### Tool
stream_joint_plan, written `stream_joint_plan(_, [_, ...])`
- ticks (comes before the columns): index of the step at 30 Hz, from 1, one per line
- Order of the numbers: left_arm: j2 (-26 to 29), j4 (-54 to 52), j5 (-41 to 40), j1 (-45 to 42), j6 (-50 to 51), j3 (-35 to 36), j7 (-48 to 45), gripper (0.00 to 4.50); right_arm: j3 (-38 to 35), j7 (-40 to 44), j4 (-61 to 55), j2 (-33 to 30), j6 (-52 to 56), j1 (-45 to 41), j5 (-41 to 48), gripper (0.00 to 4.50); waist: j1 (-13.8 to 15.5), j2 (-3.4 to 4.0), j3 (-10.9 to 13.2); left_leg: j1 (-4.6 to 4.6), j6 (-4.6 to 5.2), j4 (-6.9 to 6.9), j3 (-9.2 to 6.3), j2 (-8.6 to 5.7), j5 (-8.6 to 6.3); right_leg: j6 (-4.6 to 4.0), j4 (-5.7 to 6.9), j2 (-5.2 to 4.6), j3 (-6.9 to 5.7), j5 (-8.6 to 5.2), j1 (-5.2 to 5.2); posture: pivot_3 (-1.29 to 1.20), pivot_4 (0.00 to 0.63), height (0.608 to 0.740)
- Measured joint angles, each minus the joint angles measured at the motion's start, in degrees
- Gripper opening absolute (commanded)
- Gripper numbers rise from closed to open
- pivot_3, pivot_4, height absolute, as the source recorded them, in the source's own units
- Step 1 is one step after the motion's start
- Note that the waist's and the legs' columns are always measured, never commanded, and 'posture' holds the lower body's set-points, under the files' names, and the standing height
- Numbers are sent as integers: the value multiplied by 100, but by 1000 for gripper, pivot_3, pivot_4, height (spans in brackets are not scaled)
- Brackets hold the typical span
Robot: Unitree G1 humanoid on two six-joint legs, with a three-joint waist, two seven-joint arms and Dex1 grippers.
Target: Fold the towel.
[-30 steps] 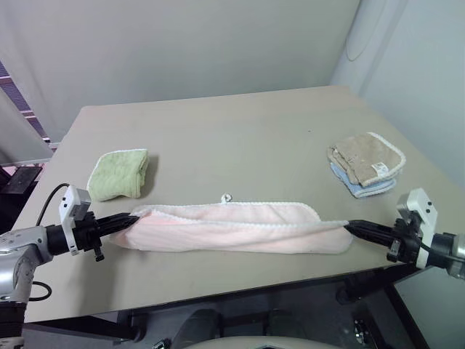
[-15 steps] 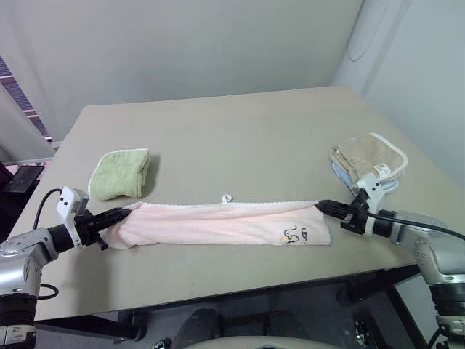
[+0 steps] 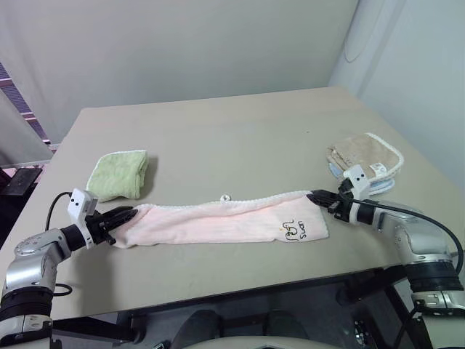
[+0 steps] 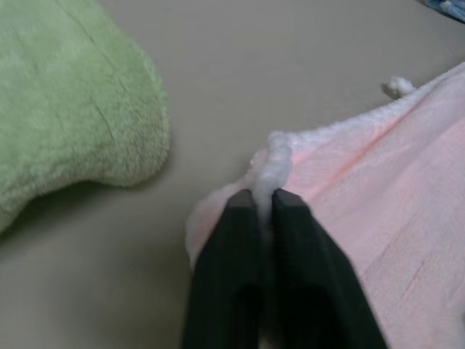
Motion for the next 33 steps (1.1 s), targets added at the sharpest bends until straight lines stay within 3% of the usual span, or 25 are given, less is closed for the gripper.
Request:
stream_joint_plan(7, [1,316,97,-128,-267,21,165,4276,-71,-4,-137,108,115,-1,169,3882,3,-2,-1,1,0,1,1,-1,0,1,0,0,0,1,-4,0,0,740])
stream_joint_plan(8, [0,336,97,-161,-287,64,219,4479,-117,-45,-190,120,115,6,193,3941,6,-2,-1,1,0,1,0,0,0,3,1,0,0,2,-4,0,0,740])
stream_joint_plan(14, [4,406,184,-287,-415,165,434,4479,-639,-292,-391,137,524,16,561,3941,5,-4,-3,1,0,1,1,-1,0,9,0,0,0,5,-1,0,0,740])
stream_joint_plan(24, [-166,348,584,-312,-461,-414,360,4479,-556,-720,-498,316,735,84,538,3941,2,-7,-5,1,0,-1,2,-1,0,8,2,0,3,5,1,0,0,740])
stream_joint_plan(29, [-167,371,699,-431,-545,-507,366,2878,-561,-890,-498,330,732,65,532,3941,2,-7,-5,1,0,-1,2,-1,0,9,2,0,3,5,0,0,0,740])
stream_joint_plan(33, [-166,371,695,-436,-532,-505,327,1344,-562,-968,-498,330,728,66,533,3941,-4,-7,-5,1,0,-1,3,0,0,9,2,0,3,5,2,0,0,740])
